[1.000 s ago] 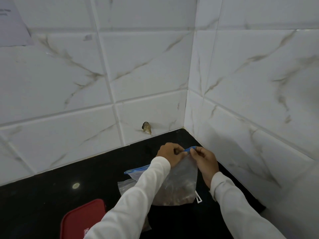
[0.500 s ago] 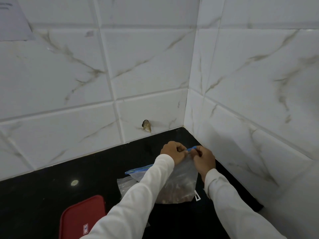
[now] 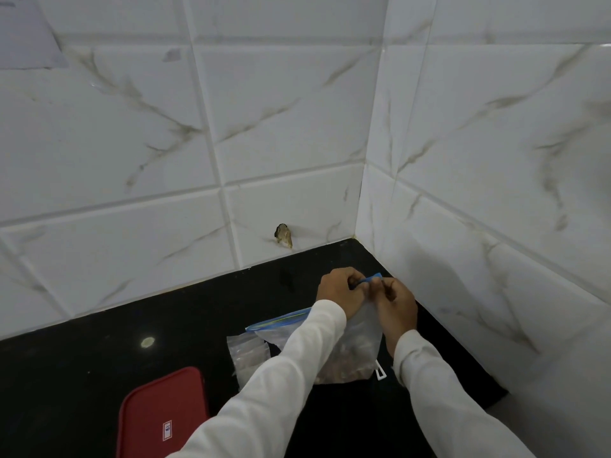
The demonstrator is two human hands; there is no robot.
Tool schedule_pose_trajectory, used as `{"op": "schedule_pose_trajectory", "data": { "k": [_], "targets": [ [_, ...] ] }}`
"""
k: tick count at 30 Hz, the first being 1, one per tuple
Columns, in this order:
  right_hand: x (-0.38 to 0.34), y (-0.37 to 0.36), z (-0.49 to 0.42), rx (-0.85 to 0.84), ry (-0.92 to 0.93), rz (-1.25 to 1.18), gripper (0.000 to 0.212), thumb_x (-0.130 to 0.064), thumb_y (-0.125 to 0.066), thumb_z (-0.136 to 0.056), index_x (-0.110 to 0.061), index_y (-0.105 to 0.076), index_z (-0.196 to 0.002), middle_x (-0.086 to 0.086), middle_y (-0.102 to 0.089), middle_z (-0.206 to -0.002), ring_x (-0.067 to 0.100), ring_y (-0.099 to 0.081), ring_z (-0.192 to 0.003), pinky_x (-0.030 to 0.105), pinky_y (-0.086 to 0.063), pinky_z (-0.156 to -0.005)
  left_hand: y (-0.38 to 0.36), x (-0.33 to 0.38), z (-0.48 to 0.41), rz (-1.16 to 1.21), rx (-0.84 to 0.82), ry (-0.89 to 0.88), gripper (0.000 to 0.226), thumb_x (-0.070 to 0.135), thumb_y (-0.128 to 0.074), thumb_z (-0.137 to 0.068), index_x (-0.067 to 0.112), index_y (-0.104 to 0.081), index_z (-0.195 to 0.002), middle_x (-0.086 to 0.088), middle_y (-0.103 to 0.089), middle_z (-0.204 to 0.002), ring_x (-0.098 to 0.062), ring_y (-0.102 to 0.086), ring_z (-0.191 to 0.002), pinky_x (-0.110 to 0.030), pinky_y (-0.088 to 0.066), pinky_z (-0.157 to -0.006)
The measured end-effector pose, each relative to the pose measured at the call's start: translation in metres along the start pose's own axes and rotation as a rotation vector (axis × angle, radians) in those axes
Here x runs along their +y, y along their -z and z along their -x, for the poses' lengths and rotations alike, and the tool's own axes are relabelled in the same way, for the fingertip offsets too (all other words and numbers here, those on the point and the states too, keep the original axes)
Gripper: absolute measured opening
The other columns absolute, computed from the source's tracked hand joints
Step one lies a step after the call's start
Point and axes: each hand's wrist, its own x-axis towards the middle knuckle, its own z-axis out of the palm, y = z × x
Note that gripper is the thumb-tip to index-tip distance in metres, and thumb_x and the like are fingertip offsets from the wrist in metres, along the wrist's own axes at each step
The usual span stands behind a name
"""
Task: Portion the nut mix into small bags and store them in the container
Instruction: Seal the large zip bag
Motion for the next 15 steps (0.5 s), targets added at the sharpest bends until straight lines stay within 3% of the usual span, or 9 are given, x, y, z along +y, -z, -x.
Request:
{"op": "schedule_pose_trajectory", "data": {
  "k": [3,7,11,15],
  "targets": [
    [0.000,0.001,0.001,0.000,0.031,-0.018,0.020,-0.032,-0.061,-0.092,-0.019,-0.067,-0.078,-0.003,-0.068,-0.076,0.014,-0.063,-0.076,0.029,-0.052,-0.069,0.001,-0.002,-0.001,0.050,0.021,0.060,0.006,0.025,-0.069,-0.089,0.024,-0.068,-0.095,0.002,-0.069,-0.095,-0.015,-0.064,-0.090,-0.034,-0.054,-0.091],
    [0.000,0.001,0.000,0.031,-0.017,-0.044,0.015,-0.031,-0.064,-0.091,-0.021,-0.070,-0.082,-0.004,-0.069,-0.083,0.012,-0.063,-0.082,0.026,-0.049,-0.069,-0.001,-0.002,-0.001,0.036,0.034,0.068,0.007,0.025,-0.071,-0.088,0.026,-0.069,-0.095,0.005,-0.069,-0.095,-0.013,-0.063,-0.089,-0.029,-0.053,-0.090],
    [-0.001,-0.003,0.001,0.118,-0.139,-0.110,0.013,-0.027,-0.063,-0.092,-0.018,-0.071,-0.087,0.000,-0.069,-0.088,0.016,-0.063,-0.086,0.034,-0.053,-0.079,0.001,-0.003,0.000,-0.084,-0.009,0.031,0.010,0.030,-0.071,-0.087,0.030,-0.070,-0.097,0.007,-0.069,-0.096,-0.013,-0.063,-0.091,-0.031,-0.053,-0.089],
    [-0.001,-0.003,0.002,0.142,-0.187,-0.184,0.018,-0.028,-0.062,-0.093,-0.016,-0.070,-0.084,0.005,-0.069,-0.086,0.020,-0.064,-0.081,0.030,-0.054,-0.067,0.024,-0.011,-0.004,-0.205,-0.112,0.049,0.015,0.027,-0.070,-0.089,0.026,-0.071,-0.103,0.004,-0.069,-0.100,-0.014,-0.063,-0.094,-0.027,-0.050,-0.089]
  ]
}}
